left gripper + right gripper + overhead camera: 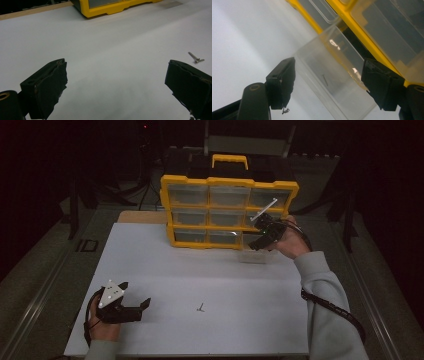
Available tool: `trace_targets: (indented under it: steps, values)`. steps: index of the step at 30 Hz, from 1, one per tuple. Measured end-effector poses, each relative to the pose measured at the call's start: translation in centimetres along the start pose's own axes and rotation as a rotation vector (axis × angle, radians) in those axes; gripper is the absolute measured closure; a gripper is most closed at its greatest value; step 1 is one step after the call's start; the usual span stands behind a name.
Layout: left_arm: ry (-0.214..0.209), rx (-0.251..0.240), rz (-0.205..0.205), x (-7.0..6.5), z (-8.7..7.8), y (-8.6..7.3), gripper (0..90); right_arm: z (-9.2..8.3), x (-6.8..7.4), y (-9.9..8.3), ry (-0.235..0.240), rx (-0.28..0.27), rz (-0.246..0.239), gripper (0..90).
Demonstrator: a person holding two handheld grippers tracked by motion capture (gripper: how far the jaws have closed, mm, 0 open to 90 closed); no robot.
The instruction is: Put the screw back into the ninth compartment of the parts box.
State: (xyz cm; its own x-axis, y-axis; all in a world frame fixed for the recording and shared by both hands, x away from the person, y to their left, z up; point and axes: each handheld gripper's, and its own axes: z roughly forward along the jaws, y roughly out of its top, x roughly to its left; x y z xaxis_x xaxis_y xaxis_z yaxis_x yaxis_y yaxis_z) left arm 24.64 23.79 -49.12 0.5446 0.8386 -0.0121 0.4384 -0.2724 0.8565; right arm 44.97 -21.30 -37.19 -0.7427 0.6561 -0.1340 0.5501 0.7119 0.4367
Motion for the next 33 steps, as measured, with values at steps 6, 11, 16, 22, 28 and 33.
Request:
trace_targets:
  steps: [6, 11, 16, 22, 28, 33]
  values:
    - [0.0, 0.0, 0.001, 0.0, 0.0, 0.0, 4.6, 0.1, 1.1, 0.5, 0.023, -0.016, -0.022, 28.9]
    - [0.0, 0.0, 0.0, 0.0, 0.0, 0.0, 4.6, 0.3, 1.9, 0.8, 0.041, -0.018, -0.043, 30.4]
    - [0.0, 0.0, 0.0, 0.0, 0.0, 0.0, 4.5, 0.5, 3.3, 1.2, 0.062, -0.023, -0.084, 30.5]
    - [-0.001, 0.0, 0.0, 0.0, 0.0, 0.0, 4.5, 1.0, 5.4, 1.6, 0.085, -0.019, -0.144, 30.5]
    - [-0.001, 0.0, 0.0, 0.0, 0.0, 0.0, 4.6, 1.5, 7.1, 2.0, 0.109, -0.018, -0.186, 30.4]
    - [-0.002, 0.0, 0.001, 0.0, 0.0, 0.0, 4.6, 1.9, 8.7, 2.3, 0.13, -0.018, -0.23, 30.4]
